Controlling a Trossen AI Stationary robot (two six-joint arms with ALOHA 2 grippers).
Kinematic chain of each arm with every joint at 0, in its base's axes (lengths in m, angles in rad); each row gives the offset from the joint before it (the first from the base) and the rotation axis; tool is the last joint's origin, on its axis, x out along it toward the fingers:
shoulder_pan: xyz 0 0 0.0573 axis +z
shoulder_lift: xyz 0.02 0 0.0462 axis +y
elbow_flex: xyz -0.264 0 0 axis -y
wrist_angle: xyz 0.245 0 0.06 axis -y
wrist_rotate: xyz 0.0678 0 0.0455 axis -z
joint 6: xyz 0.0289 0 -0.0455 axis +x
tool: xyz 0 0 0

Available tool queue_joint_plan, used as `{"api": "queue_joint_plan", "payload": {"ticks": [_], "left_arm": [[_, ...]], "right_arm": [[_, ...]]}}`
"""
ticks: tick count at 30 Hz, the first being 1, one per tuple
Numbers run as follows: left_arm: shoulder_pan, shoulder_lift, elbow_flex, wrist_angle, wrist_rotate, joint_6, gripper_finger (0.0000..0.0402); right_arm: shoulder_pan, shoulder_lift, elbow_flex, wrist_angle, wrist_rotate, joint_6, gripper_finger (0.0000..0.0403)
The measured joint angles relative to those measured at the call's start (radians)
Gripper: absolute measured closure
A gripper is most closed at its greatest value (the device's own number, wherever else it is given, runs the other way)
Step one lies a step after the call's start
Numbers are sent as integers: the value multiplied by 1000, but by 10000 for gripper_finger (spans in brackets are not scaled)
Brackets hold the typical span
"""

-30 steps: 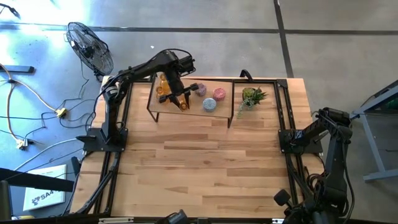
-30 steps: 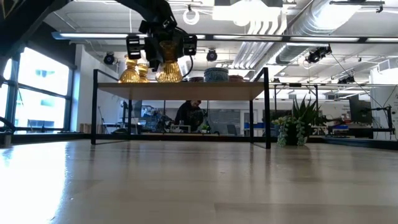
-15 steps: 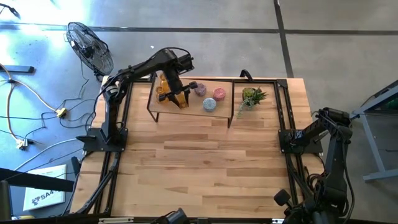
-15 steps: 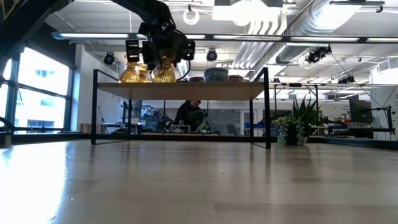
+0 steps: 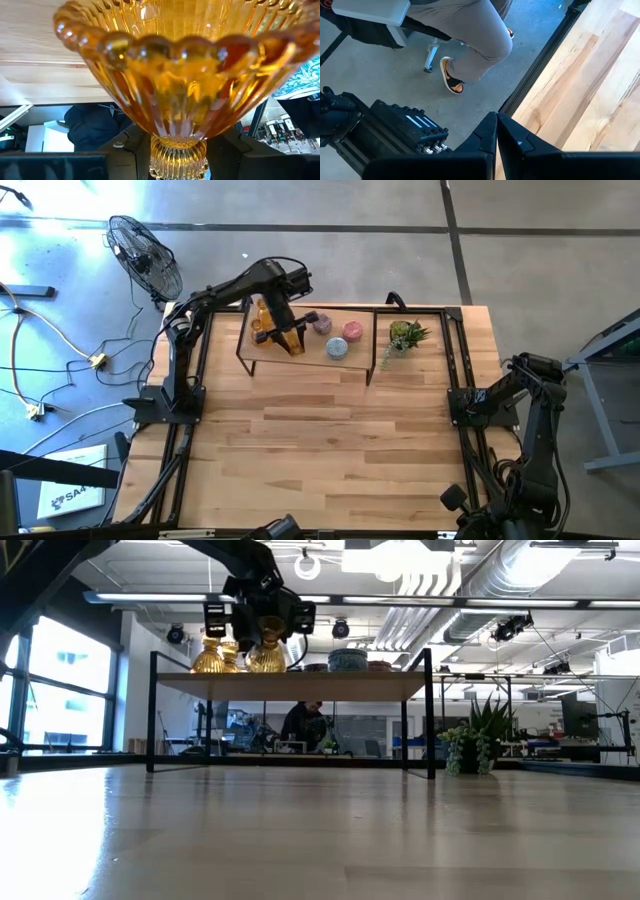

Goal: Pick & Place candle stick holders
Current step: Put the yellow glass candle holder on the shelf

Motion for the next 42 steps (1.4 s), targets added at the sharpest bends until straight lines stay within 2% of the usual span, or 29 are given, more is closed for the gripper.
{"api": "queue_joint_plan", "payload": {"ticks": [18, 24, 29, 42], "left_arm": [[13, 0, 8, 12, 88, 0, 267], [12, -3, 65, 10, 66, 29, 267], [12, -3, 68, -54, 93, 65, 263], [28, 10, 67, -54, 121, 86, 264]], "right_arm": [[0, 0, 0, 0, 0, 0, 399], [0, 0, 0, 0, 0, 0, 399], [0, 0, 0, 0, 0, 0, 399], [0, 0, 0, 0, 0, 0, 396]]}}
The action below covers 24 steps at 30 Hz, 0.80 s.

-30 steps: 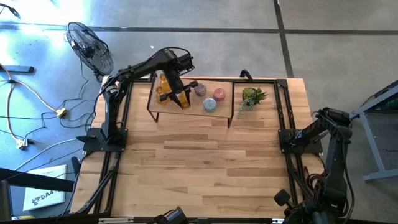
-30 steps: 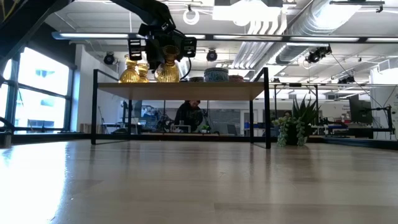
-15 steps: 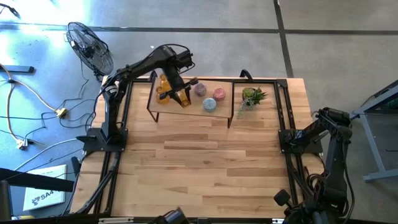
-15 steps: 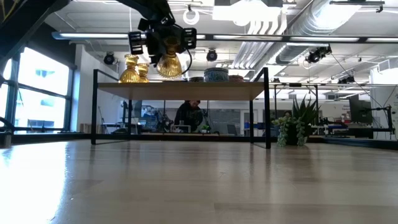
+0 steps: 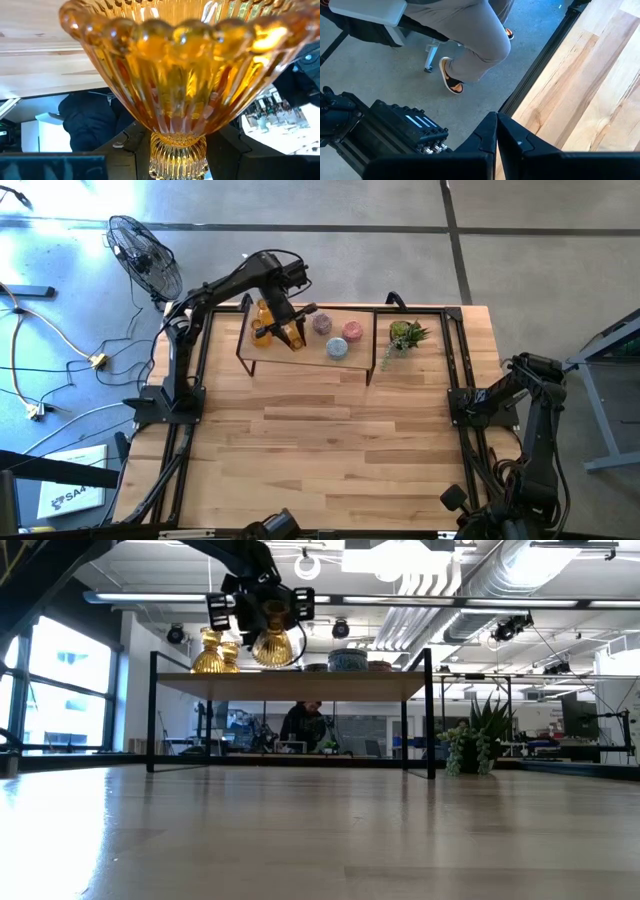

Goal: Pick & Place candle stick holders
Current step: Put the yellow glass candle holder on the shelf

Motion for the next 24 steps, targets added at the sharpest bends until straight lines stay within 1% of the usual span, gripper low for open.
{"api": "queue_joint_plan", "payload": {"ticks": [2, 6, 11, 17, 20, 24], "left_arm": [[9, 4, -1, 1, 13, 14, 264], [10, 15, 0, -1, -15, 4, 264], [4, 29, 1, -3, -5, 15, 264], [-12, 29, 0, 1, -40, 20, 264], [-29, 17, 1, 1, -77, 21, 264], [-53, 5, 64, 2, -178, 20, 264]], "right_arm": [[0, 0, 0, 0, 0, 0, 396], [0, 0, 0, 0, 0, 0, 395], [0, 0, 0, 0, 0, 0, 395], [0, 0, 0, 0, 0, 0, 396], [0, 0, 0, 0, 0, 0, 395], [0, 0, 0, 0, 0, 0, 393]]}}
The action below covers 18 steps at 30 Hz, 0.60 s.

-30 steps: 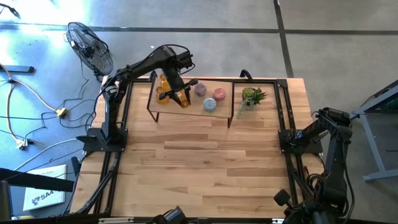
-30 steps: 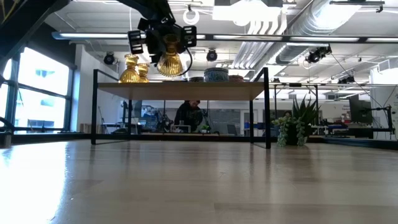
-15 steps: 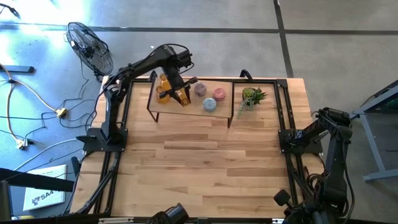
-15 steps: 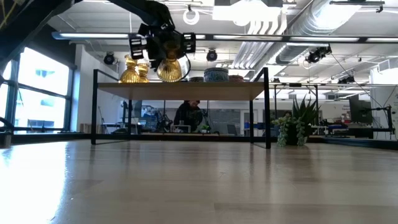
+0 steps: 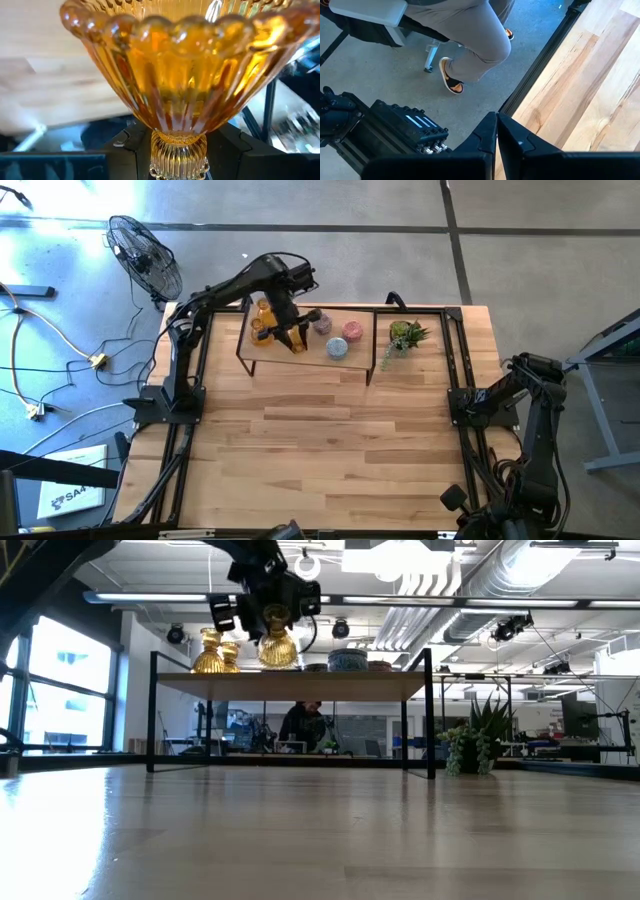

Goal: Pick & Place candle stick holders
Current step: Put the yellow glass candle holder on the shelf

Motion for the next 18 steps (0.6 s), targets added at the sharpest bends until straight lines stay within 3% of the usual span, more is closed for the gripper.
{"api": "queue_joint_plan", "payload": {"ticks": [6, 13, 18], "left_arm": [[-88, -3, 157, -3, -206, 12, 264], [-251, -4, 340, -2, -597, 106, 264], [-377, -53, 325, 116, -808, 273, 267]], "right_arm": [[0, 0, 0, 0, 0, 0, 397], [0, 0, 0, 0, 0, 0, 398], [0, 0, 0, 0, 0, 0, 398]]}}
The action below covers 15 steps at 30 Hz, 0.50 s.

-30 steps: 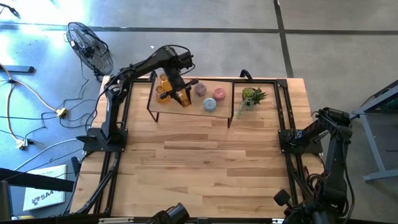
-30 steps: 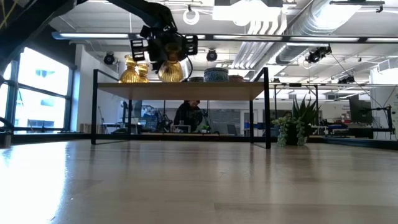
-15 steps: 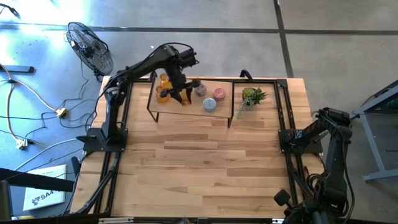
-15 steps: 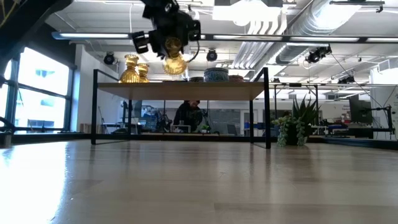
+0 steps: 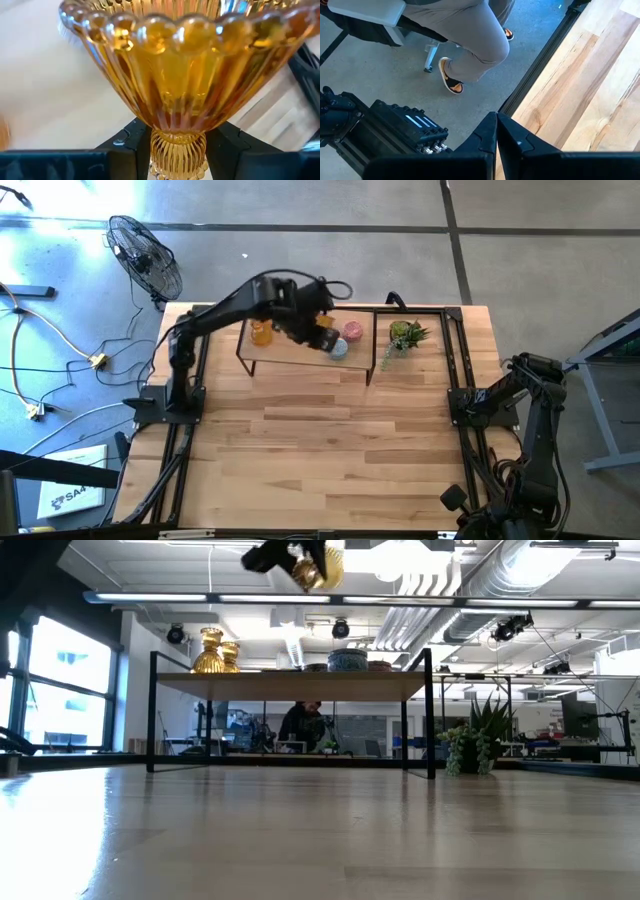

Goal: Pick & Place candle stick holders
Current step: Put the yellow glass candle holder on the shelf

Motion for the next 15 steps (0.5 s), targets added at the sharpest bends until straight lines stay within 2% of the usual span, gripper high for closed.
{"api": "queue_joint_plan", "payload": {"ticks": [6, 11, 15], "left_arm": [[-133, -27, 0, 133, -152, 279, 268], [-197, -37, 3, 228, -156, 600, 268], [-227, -40, 6, 290, -159, 767, 268]], "right_arm": [[0, 0, 0, 0, 0, 0, 400], [0, 0, 0, 0, 0, 0, 398], [0, 0, 0, 0, 0, 0, 400]]}}
